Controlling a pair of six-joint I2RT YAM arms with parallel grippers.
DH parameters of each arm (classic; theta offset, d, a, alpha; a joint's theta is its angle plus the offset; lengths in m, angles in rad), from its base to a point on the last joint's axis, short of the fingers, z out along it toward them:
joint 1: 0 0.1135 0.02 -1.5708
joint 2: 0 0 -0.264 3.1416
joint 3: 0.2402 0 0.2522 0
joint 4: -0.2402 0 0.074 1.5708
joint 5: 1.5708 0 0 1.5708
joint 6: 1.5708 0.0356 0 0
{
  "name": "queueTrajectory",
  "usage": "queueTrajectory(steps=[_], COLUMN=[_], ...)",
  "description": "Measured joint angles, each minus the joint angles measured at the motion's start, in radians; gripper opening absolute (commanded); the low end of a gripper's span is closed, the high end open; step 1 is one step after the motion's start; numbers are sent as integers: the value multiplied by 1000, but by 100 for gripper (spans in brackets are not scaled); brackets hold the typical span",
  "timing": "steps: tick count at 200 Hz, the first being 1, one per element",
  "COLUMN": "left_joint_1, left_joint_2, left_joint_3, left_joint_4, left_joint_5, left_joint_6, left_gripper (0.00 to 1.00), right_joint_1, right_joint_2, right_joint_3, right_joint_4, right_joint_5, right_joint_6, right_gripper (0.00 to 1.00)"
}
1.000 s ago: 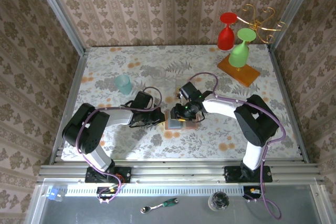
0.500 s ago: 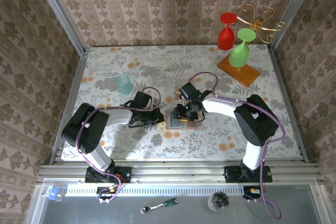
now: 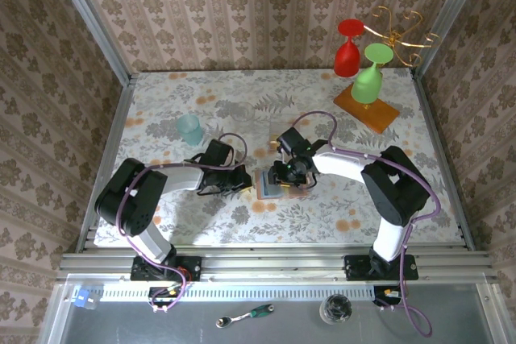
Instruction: Take the credit cards out of the card holder
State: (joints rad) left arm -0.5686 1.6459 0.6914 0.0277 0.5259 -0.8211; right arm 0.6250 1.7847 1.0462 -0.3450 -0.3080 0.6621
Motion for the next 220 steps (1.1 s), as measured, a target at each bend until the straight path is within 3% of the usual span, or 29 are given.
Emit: queueTrajectory(steps=[44,123,220], left_joint_1=[1,-45,-103], left_joint_2=[-33,-52,18], left_joint_3=[21,38,85], left_joint_4=[-16,22,86], left_joint_5=[-2,-2,-2], left_joint_6=[4,-42,-106], left_gripper=[0,24,30], right_joint_1=[-41,-95,-147], right_joint_2=[-17,-32,-32], right_joint_3=[-66,-155,-230], right_joint_4=[79,229,381], right_joint_5=[-63,-186,-303], right_joint_6=[10,65,134], right_gripper=[37,36,32])
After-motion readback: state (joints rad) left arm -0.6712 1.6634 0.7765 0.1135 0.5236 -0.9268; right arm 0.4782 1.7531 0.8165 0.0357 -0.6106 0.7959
